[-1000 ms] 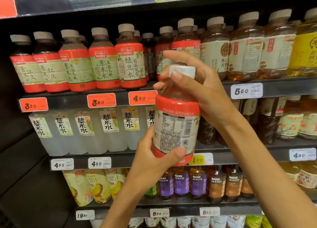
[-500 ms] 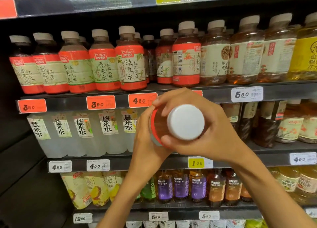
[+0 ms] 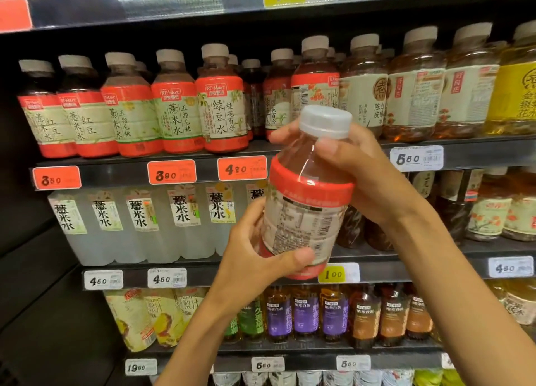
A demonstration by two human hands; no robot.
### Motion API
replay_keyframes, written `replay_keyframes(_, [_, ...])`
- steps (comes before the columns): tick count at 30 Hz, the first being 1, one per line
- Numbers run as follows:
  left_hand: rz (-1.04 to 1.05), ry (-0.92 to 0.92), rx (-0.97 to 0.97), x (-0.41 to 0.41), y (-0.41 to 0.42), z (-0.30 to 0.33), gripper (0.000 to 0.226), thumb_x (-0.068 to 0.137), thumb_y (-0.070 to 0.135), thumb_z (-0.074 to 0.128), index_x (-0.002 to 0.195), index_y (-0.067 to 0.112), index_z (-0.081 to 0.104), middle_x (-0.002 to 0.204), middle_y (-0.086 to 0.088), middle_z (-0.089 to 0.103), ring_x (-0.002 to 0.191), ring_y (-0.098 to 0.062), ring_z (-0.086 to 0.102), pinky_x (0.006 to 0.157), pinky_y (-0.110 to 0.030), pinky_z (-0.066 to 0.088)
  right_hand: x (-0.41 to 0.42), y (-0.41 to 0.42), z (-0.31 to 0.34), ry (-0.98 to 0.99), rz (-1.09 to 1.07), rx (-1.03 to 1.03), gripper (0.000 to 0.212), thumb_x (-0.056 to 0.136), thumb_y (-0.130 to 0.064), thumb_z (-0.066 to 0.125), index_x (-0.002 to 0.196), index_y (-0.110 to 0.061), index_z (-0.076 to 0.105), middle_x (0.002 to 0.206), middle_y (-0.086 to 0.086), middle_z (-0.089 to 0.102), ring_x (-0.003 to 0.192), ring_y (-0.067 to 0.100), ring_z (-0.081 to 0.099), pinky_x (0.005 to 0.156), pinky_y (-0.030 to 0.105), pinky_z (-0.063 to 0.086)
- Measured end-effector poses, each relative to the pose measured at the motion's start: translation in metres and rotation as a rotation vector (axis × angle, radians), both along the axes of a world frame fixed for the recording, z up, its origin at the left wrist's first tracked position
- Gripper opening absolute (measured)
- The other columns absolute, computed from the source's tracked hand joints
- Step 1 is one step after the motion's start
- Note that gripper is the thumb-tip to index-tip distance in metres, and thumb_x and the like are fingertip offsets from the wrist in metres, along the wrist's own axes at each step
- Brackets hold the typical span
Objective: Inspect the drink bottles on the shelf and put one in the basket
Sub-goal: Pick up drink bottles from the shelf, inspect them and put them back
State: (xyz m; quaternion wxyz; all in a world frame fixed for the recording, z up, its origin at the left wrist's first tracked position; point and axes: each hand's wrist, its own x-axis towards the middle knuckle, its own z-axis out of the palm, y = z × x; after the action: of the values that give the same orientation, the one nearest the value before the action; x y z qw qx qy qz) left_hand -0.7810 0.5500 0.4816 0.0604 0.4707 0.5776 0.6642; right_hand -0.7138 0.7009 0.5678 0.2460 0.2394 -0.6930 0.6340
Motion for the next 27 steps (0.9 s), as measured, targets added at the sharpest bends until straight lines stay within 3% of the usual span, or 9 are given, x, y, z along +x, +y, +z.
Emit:
replay_keyframes(3, [-0.104, -0.104, -0.074, 0.004, -0.002, -0.005, 0.063, 0.048, 0.063, 0.083, 0.105, 0.045, 0.064, 0.107, 0.016, 0.072, 0.1, -0.003, 0.068, 0.078, -0.013, 0.052, -0.01, -0.001, 0.004, -0.068, 0.214, -0.054, 0.043, 0.076, -0.038, 0.071, 0.106, -0.008, 0.065, 0.103, 0.005, 0.071, 0.099, 0.02, 0.066, 0.086, 0.032, 0.052])
replay_keyframes(7, [-0.157, -0.213, -0.135, 0.003, -0.005, -0.009, 0.077, 0.043, 0.069, 0.081, 0.109, 0.034, 0.063, 0.111, 0.012, 0.072, 0.103, -0.007, 0.067, 0.079, -0.015, 0.053, -0.016, -0.004, 0.002, -0.082, 0.212, -0.201, 0.022, 0.087, -0.022, 0.057, 0.1, -0.004, 0.063, 0.089, 0.007, 0.071, 0.088, 0.021, 0.069, 0.078, 0.031, 0.055])
replay_keyframes(10, [-0.058, -0.197, -0.076, 0.004, -0.005, -0.006, 0.086, 0.057, 0.06, 0.08, 0.131, 0.031, 0.048, 0.126, 0.011, 0.064, 0.117, -0.006, 0.06, 0.091, -0.018, 0.05, -0.011, -0.005, 0.004, -0.014, 0.031, -0.194, 0.017, 0.087, -0.019, 0.061, 0.098, -0.007, 0.065, 0.087, 0.007, 0.072, 0.084, 0.019, 0.069, 0.076, 0.03, 0.055])
replay_keyframes(13, [-0.001, -0.142, -0.031, 0.01, 0.0, -0.004, 0.068, 0.071, 0.048, 0.065, 0.133, 0.033, 0.042, 0.125, 0.016, 0.063, 0.115, 0.0, 0.059, 0.087, -0.009, 0.047, -0.008, -0.011, 0.006, 0.04, -0.262, -0.169, 0.023, 0.085, -0.021, 0.07, 0.102, -0.006, 0.065, 0.089, 0.008, 0.072, 0.08, 0.016, 0.068, 0.074, 0.027, 0.055])
replay_keyframes(18, [0.106, -0.068, -0.085, 0.02, 0.016, -0.009, 0.074, 0.055, 0.046, 0.079, 0.121, 0.039, 0.046, 0.108, 0.023, 0.067, 0.099, 0.006, 0.064, 0.073, -0.005, 0.049, -0.008, -0.02, 0.008, -0.084, -0.475, -0.128, 0.036, 0.081, -0.029, 0.075, 0.11, -0.011, 0.063, 0.097, 0.007, 0.073, 0.083, 0.014, 0.072, 0.068, 0.021, 0.056])
replay_keyframes(20, [0.097, -0.104, -0.082, 0.016, 0.014, -0.009, 0.073, 0.054, 0.041, 0.08, 0.12, 0.037, 0.049, 0.106, 0.019, 0.069, 0.097, 0.002, 0.066, 0.072, -0.009, 0.051, -0.004, -0.01, 0.013, -0.169, -0.383, -0.124, 0.036, 0.08, -0.029, 0.075, 0.11, -0.012, 0.063, 0.096, 0.005, 0.073, 0.08, 0.013, 0.071, 0.065, 0.02, 0.056])
replay_keyframes(23, [-0.056, -0.21, -0.106, 0.014, 0.007, -0.008, 0.073, 0.052, 0.041, 0.082, 0.119, 0.033, 0.053, 0.11, 0.011, 0.072, 0.103, -0.009, 0.067, 0.078, -0.016, 0.053, -0.004, 0.003, 0.017, -0.268, -0.089, -0.119, 0.034, 0.079, -0.033, 0.064, 0.102, -0.008, 0.065, 0.089, 0.005, 0.073, 0.085, 0.019, 0.069, 0.077, 0.029, 0.057])
replay_keyframes(27, [-0.229, -0.403, -0.074, 0.017, 0.007, -0.012, 0.112, 0.039, 0.056, 0.09, 0.132, 0.011, 0.046, 0.121, -0.012, 0.067, 0.113, -0.028, 0.064, 0.095, -0.042, 0.052, -0.012, 0.0, 0.013, -0.289, 0.202, -0.222, 0.038, 0.09, -0.031, 0.048, 0.114, -0.005, 0.059, 0.091, 0.005, 0.073, 0.092, 0.021, 0.068, 0.082, 0.032, 0.056])
